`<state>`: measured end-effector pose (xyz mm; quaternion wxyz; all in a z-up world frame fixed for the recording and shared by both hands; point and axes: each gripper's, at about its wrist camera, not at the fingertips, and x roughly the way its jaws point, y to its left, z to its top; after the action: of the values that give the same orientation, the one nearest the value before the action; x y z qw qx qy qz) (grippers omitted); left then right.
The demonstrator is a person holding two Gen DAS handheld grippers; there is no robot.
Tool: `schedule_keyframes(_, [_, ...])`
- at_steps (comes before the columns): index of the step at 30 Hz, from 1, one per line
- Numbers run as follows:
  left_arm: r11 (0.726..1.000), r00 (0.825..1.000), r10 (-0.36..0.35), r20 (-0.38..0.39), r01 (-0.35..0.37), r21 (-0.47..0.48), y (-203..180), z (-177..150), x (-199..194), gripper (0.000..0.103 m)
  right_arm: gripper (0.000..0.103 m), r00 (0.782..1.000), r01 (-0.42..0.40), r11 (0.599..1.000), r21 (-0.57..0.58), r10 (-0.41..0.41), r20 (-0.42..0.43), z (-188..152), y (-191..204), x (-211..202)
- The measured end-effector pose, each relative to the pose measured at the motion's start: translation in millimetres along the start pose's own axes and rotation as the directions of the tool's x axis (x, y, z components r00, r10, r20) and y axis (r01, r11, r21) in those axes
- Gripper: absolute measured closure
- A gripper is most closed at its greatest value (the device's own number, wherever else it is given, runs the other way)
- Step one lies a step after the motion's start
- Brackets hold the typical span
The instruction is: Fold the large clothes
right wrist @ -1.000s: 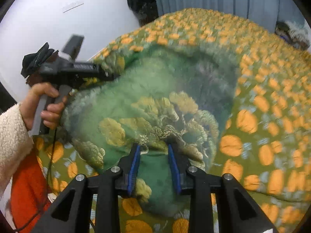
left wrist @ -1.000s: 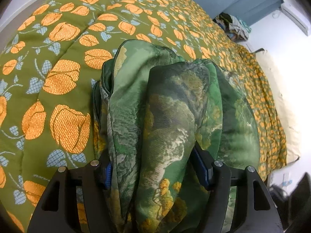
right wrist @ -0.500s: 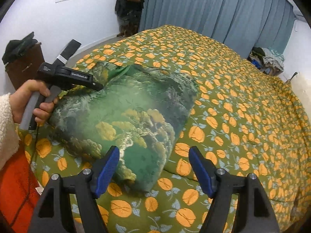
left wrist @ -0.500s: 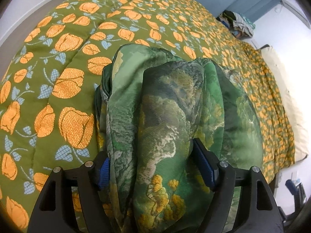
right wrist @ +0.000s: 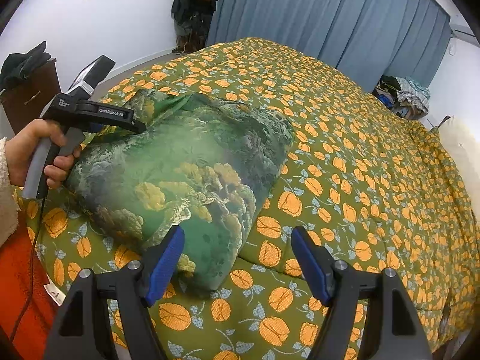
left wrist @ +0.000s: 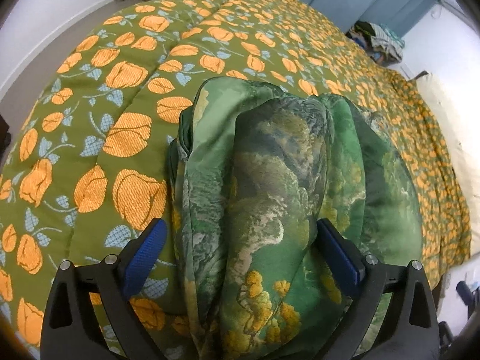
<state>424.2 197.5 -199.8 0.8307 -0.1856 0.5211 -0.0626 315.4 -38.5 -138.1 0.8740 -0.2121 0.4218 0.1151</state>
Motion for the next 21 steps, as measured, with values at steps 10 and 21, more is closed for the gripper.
schedule_keyframes(10, [0.997,0.997,0.066,0.037,-0.068,0.035,-10.6,-5.4,-9.2,0.001,0.026,0.999,0.048,0.999,0.012,-0.048,-0.014,-5.7,-5.6,3.8])
schedule_keyframes(21, [0.977,0.976,0.174,0.131,-0.188,0.098,-29.0,-12.6,-32.3,0.001,0.023,0.991,0.134,0.991,0.009,-0.134,0.009,-6.8,-13.7,0.8])
